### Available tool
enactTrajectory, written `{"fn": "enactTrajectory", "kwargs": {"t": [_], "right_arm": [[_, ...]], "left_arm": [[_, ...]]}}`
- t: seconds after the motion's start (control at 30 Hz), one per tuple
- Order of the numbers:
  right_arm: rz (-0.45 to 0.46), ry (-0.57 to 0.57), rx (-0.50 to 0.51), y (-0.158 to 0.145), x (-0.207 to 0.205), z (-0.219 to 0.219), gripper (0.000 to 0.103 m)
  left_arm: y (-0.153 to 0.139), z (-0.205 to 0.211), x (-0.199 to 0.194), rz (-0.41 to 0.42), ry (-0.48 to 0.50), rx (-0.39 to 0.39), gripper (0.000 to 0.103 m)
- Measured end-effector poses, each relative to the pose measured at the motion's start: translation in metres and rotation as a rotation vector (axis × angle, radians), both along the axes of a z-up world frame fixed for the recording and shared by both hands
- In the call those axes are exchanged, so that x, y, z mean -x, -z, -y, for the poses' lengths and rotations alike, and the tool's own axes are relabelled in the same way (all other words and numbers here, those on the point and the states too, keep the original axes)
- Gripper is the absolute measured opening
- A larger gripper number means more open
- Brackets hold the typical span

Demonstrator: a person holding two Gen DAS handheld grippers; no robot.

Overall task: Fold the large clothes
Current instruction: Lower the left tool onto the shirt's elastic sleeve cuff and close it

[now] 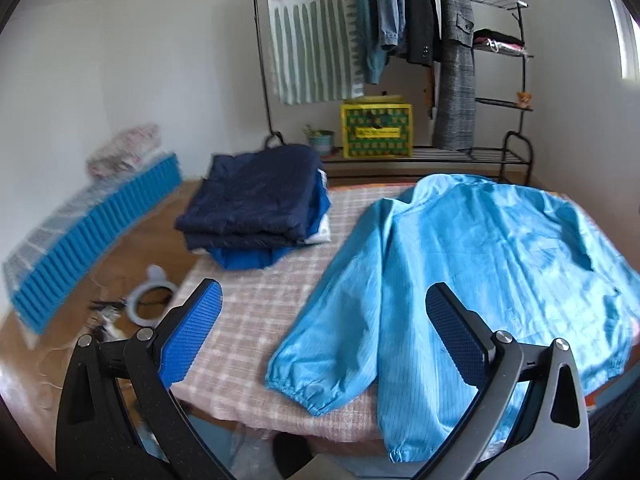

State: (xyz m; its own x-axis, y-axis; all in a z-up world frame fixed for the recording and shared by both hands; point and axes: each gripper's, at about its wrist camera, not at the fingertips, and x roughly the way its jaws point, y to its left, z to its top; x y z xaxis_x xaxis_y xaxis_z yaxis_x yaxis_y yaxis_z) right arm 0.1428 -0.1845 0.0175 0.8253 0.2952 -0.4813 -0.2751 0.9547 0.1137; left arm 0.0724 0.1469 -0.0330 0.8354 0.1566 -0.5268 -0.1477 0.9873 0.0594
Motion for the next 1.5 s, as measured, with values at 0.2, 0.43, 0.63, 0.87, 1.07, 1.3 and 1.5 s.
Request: {"fn": "enactTrajectory", "kwargs": {"t": [0.2,0.43,0.63,0.87,1.07,1.3,1.5], "right_arm": [[-0.031,-0.121,-0.001,0.014,-0.037,-0.045,0.101],[-0.075,-0.205,-0.027,0.054,-0.05,-0.08,0.082],[-0.186,-0.228,-0.049,0.076,-0.06,-0.08,0.07],[-0.183,-0.181,0.025,0.09,-0.06,-0.075,0.07],[-0.221,-0.166,0.063,0.103,-0.068,-0.073,0.07],[-0.294,-0.189,0.035,0.114,-0.078,-0.074,0.05],[-0.324,-0.227,0.046,0.119,-0.076,-0.083,0.048]], "left_arm": [[0.035,-0.06,-0.037,-0.159,-0.057,0.153,0.079],[0.128,-0.136,-0.061,-0.381,-0.162,0.498,0.061],[0.182,-0.161,-0.067,-0.499,-0.208,0.644,0.061],[0.213,-0.167,-0.078,-0.563,-0.224,0.752,0.061],[0.211,-0.161,-0.089,-0.55,-0.189,0.691,0.031],[0.209,-0.16,-0.092,-0.527,-0.171,0.702,0.001],[0.14,-0.15,-0.086,-0.317,-0.041,0.732,0.0]]}}
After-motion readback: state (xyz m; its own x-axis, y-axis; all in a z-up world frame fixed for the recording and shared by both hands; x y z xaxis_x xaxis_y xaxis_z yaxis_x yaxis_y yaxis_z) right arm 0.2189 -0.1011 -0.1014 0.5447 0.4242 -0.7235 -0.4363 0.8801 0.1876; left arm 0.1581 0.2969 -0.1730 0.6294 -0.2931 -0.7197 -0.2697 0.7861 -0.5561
